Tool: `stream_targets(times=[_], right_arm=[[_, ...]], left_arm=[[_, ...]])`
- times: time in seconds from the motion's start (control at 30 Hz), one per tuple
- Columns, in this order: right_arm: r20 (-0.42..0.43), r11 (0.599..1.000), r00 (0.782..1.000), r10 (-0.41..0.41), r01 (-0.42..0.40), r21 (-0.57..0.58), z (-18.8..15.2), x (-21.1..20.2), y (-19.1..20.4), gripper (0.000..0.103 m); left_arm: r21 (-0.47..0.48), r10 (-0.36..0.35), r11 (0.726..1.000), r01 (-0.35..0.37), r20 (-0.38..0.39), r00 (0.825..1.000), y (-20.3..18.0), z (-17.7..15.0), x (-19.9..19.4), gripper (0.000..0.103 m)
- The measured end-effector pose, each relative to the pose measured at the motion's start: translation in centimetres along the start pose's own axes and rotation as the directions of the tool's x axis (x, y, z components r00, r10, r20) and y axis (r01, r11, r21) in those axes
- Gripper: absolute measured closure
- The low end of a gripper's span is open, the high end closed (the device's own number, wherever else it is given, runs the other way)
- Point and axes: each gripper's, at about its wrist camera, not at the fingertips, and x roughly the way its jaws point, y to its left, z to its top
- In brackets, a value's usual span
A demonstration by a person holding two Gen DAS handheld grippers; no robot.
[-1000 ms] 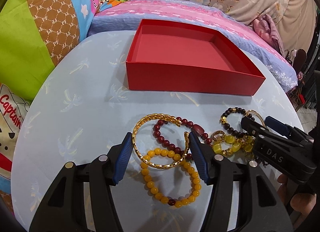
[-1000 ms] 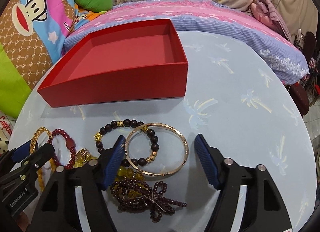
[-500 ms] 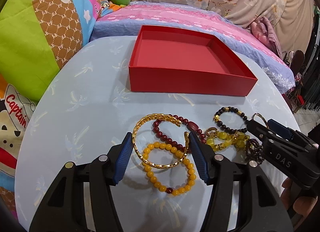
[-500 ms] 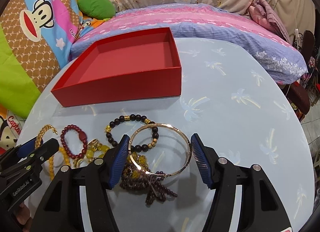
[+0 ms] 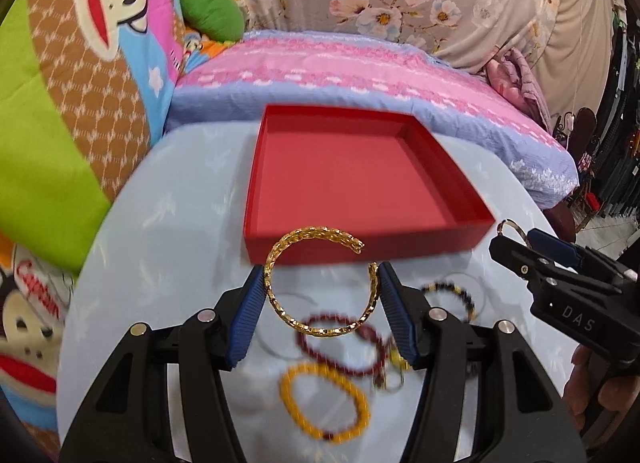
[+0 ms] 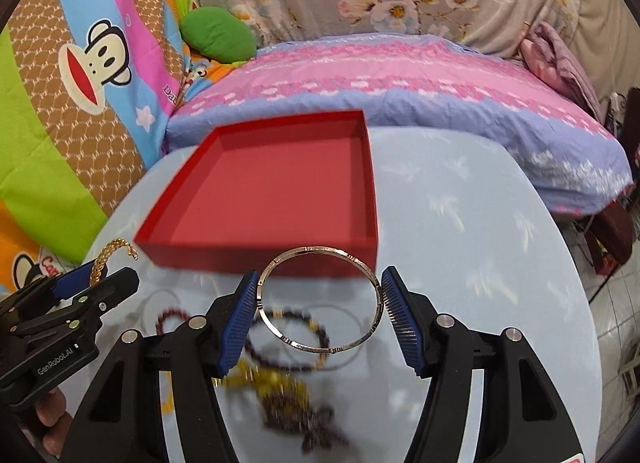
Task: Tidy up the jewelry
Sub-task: 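Carry both bangles into the red box and open both grippers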
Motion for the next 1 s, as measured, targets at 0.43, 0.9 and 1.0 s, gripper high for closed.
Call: stream_targets(times=[0.43,0.9,1.0], right_arm=[[-0.088,0.999,0.995,0.047,-0.049,-0.024,14.0,11.5,0.3,0.043],[-0.249,0.997,0.969,-0.011,-0.007,-0.071,15.8,20.1,0.6,0.043],[-0.253,0.998,0.967,-0.021,0.003,-0.069,15.7,20.6,0.4,0.042]], left_arm=[[0.054,-0.011,0.998,0.015,-0.063,0.998,0.5,12.5,11.5,0.049],[0.027,-0.017,0.999,0.024,-0.221,0.975,1.2,14.8,20.1,0.048],[0.041,-0.003,0.999,0.013,-0.224,0.975,1.1,14.7,20.6,0.048]])
